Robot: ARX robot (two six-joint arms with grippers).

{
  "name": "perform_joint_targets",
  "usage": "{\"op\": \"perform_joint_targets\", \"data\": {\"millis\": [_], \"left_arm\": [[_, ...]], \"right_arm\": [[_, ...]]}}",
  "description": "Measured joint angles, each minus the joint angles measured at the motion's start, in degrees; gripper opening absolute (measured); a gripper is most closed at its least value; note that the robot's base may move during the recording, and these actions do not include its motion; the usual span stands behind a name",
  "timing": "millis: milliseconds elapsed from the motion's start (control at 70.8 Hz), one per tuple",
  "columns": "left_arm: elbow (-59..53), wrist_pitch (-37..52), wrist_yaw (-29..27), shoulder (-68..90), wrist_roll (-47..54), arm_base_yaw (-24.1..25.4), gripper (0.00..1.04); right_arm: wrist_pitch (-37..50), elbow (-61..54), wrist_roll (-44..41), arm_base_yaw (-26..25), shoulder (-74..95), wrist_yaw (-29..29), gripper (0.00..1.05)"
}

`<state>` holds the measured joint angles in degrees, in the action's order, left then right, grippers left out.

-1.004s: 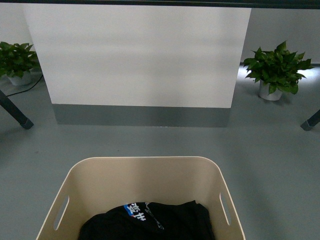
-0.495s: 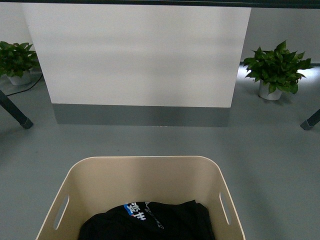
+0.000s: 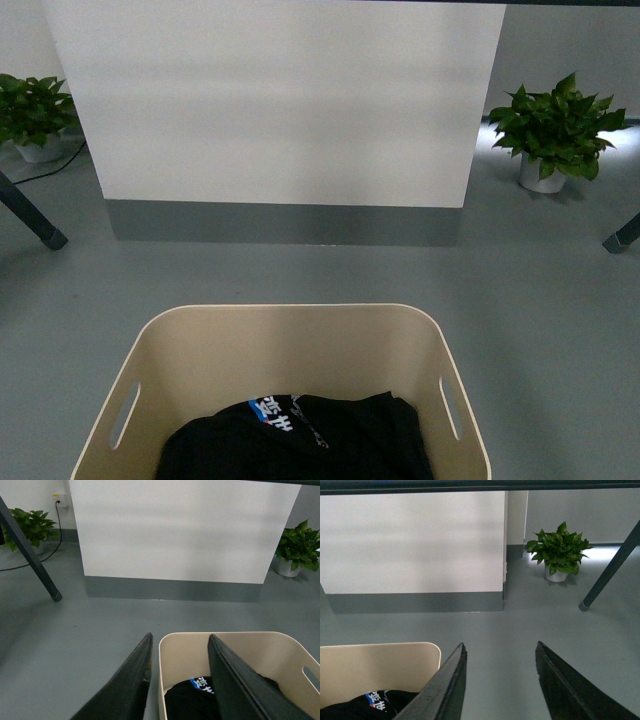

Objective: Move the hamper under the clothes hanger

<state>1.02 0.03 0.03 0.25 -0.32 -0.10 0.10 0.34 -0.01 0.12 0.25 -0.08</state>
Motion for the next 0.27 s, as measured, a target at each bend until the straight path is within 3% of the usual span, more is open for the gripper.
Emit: {"op": "perform_joint_targets", "data": {"millis": [269], "left_arm": [[0.0,0.0,0.0,0.0,0.0,0.0,0.88]], "right_arm": [[0.0,0.0,0.0,0.0,0.0,0.0,0.94]]}}
